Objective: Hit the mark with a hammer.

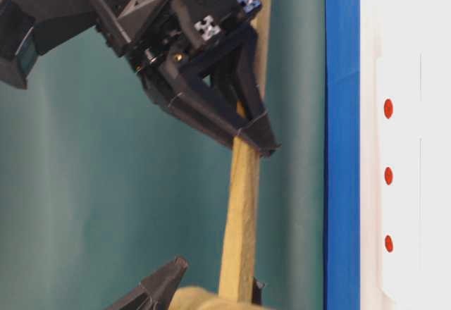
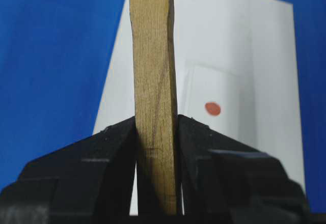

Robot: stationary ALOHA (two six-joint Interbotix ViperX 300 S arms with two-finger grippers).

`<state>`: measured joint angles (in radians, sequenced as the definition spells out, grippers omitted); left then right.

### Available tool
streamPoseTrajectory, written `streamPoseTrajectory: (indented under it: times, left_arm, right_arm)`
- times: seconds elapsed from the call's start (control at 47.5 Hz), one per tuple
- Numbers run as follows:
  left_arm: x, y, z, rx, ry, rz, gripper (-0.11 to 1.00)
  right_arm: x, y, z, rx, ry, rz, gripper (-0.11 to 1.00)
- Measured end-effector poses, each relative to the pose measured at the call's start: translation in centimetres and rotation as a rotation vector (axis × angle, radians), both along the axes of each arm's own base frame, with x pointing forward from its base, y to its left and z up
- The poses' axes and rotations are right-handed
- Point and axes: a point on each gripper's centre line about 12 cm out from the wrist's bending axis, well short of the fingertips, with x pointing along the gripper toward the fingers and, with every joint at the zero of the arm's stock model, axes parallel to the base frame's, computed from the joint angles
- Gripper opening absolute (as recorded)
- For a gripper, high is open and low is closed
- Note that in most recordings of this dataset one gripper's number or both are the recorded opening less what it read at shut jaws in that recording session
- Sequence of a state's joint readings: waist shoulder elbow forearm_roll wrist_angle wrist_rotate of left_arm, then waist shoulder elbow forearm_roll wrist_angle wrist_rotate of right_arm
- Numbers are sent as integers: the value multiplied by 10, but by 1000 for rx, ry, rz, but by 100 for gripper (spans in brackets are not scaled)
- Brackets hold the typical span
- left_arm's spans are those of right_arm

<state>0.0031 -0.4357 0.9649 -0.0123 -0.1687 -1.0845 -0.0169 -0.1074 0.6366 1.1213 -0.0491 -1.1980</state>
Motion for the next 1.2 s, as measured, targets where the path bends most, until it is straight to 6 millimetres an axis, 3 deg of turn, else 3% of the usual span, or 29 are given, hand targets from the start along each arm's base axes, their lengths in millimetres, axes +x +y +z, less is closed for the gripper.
streamPoseTrajectory:
  times: [0.4, 0.737, 1.052, 1.199]
  left_arm:
    - [-37, 0, 2, -5, -9, 3, 92]
    - [-70, 0, 5, -5, 25, 1, 91]
    - [-75, 0, 5, 13, 35, -7, 91]
    - [-74, 2, 3, 115, 42, -38, 91]
  right_arm:
    - [-36, -1, 0, 52, 2, -35, 8]
    - [-45, -1, 3, 70, -10, -45, 8]
    - [-45, -1, 3, 93, -12, -60, 8]
    - [-45, 2, 3, 144, -16, -80, 8]
